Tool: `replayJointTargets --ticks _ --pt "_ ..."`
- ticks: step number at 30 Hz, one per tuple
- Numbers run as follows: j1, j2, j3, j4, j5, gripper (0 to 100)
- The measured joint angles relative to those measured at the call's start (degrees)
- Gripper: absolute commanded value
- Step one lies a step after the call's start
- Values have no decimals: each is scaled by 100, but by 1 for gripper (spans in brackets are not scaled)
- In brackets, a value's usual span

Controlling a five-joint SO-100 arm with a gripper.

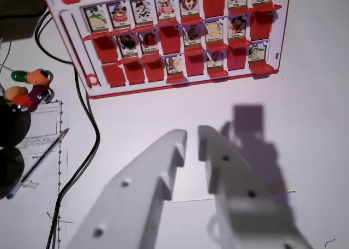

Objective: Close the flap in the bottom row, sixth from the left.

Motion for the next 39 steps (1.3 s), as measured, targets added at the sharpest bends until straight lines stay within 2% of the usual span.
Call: replayJointTargets --ticks 20,30,39 --pt "606 -3226 -2092 255 352 2" --pt "738 -4939 -3217 369 369 2" --pt "800 -6583 -4667 1125 396 2"
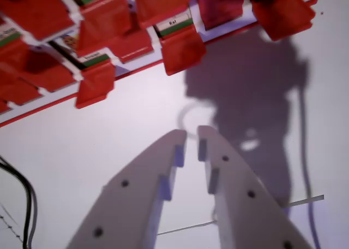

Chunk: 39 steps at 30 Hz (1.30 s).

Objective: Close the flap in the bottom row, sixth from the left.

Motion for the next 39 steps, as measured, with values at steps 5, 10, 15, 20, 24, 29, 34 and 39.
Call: replayJointTargets --ticks 5,10,15,20,24,29,34,39 --pt "88 -668 -536 158 -35 2" --pt "53 -1134 -861 299 -70 2" --pt "141 -1441 -958 299 -62 2" --pt "158 -1696 -1178 299 -62 2" --pt "141 -1819 -1257 299 9 2" --pt "158 -1898 -1266 158 44 2" --pt "167 -2004 -1266 -53 44 2" --pt "158 -2092 -1266 -272 44 2"
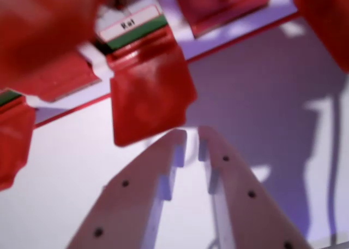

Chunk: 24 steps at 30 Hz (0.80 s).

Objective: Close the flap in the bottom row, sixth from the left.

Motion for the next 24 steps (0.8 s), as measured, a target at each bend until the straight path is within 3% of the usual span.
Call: replayJointTargets --ticks 24 --pt "-79 -299 -79 -1002 105 2"
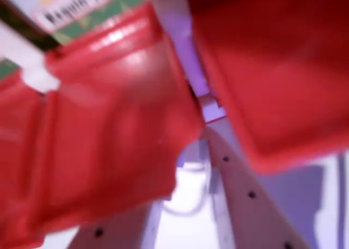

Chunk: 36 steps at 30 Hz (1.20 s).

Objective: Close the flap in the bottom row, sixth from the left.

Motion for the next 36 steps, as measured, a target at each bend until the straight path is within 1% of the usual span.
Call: replayJointTargets --ticks 17,26,33,36 --pt "-18 0 0 -88 53 2" --pt "-149 0 0 738 -18 2" --pt "-97 26 -308 1160 -123 2" --pt "-88 255 -316 1354 -167 2"
